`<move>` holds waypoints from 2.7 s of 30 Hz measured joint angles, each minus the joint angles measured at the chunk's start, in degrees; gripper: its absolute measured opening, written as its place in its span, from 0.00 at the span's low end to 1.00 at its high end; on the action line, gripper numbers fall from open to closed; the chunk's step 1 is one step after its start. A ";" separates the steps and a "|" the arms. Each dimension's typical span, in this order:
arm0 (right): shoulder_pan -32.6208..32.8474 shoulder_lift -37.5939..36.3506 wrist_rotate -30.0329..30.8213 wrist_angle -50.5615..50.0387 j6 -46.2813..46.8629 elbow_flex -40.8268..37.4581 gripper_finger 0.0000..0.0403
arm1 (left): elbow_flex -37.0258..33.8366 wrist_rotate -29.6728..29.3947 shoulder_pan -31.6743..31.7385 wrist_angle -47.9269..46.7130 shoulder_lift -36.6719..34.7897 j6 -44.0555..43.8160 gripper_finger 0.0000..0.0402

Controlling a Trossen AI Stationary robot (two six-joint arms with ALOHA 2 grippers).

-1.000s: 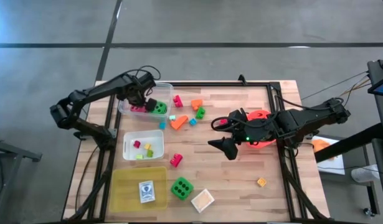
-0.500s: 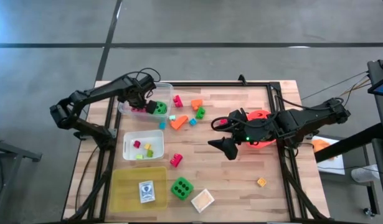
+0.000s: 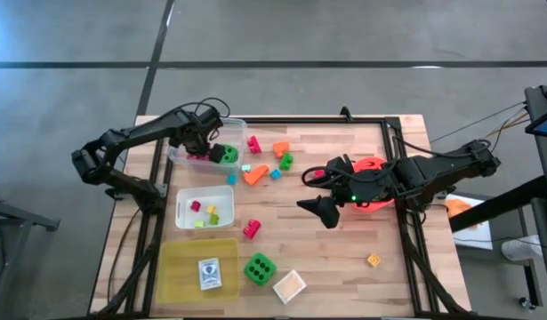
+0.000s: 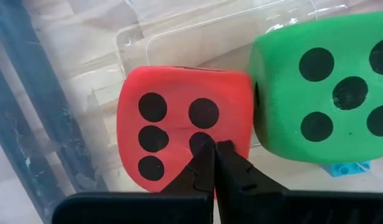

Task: Pick & Place Toys
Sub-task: Put the red dice into the transparent bin, then put the red game piece into the white bin

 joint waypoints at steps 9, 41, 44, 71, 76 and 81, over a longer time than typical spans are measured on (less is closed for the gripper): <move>0.00 0.00 0.00 0.02 0.41 0.00 0.95 | 3.32 -0.50 0.04 -0.59 -1.96 1.66 0.01; -29.53 7.34 -21.31 -25.43 -17.91 -0.04 0.95 | 8.45 18.89 -27.53 7.42 -24.37 -13.45 0.48; -30.89 11.22 -22.43 -28.19 -21.68 -0.04 0.95 | 8.45 18.83 -29.97 10.63 -25.77 -14.96 0.48; -36.07 32.40 -22.16 -29.43 -34.45 -0.22 0.95 | 8.39 18.60 -30.89 12.57 -27.18 -15.84 0.48; -36.86 35.03 -22.58 -28.92 -36.24 -0.98 0.95 | 8.39 18.62 -30.89 12.57 -27.16 -16.63 0.48; -36.27 37.64 -24.33 -28.83 -38.91 -1.58 0.95 | 8.39 18.89 -30.89 12.57 -27.14 -17.77 0.48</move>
